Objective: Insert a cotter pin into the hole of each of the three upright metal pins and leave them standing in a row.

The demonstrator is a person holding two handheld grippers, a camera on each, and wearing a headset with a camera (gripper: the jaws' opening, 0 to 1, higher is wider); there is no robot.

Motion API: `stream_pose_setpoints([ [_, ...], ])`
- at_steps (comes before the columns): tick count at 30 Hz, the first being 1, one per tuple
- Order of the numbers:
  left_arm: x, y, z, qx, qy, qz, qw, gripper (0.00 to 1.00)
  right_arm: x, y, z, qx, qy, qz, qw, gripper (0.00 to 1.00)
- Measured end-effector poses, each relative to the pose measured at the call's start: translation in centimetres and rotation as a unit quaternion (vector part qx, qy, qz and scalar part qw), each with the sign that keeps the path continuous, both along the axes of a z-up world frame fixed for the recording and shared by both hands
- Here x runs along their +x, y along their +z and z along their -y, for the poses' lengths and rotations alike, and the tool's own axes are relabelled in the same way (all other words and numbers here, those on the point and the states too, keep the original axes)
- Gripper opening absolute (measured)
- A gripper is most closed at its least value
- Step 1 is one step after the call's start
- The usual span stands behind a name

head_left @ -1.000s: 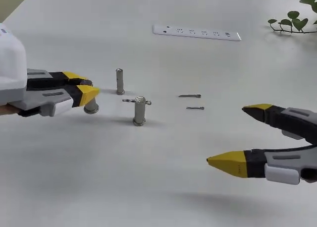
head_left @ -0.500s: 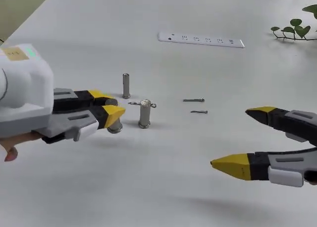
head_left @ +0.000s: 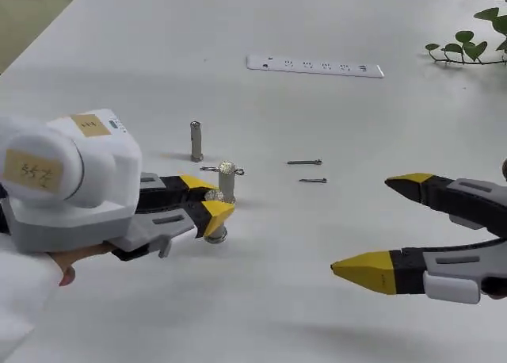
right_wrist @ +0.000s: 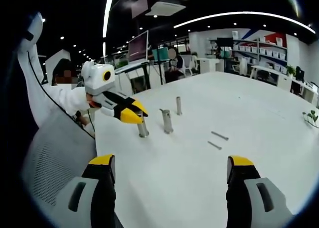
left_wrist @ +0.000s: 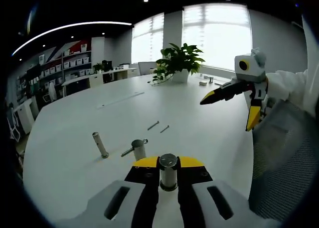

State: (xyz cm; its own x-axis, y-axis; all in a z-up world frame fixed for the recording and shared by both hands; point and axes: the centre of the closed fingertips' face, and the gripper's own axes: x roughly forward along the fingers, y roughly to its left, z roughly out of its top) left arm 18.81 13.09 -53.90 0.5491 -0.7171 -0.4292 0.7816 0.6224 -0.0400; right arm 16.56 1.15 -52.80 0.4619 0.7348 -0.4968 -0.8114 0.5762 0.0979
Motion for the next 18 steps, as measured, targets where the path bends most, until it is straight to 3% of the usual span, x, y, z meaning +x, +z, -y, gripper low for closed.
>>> stream_pose_setpoints([
  [1,0.1,-0.1,0.1,0.000,0.001,-0.002,1.0000,0.09,0.1,-0.1,0.1,-0.002,-0.003,0.001,1.0000,0.91],
  [2,0.1,-0.3,0.1,-0.005,0.008,-0.014,0.9999,0.09,0.1,-0.2,0.2,-0.003,-0.002,-0.001,1.0000,0.90],
  [5,0.2,-0.5,0.4,0.002,0.003,-0.007,1.0000,0.09,0.0,-0.1,0.2,0.000,-0.002,-0.004,1.0000,0.89],
  [18,0.4,-1.4,1.7,0.018,-0.010,-0.013,0.9997,0.09,-0.1,0.3,0.1,-0.006,0.004,0.001,1.0000,0.87],
])
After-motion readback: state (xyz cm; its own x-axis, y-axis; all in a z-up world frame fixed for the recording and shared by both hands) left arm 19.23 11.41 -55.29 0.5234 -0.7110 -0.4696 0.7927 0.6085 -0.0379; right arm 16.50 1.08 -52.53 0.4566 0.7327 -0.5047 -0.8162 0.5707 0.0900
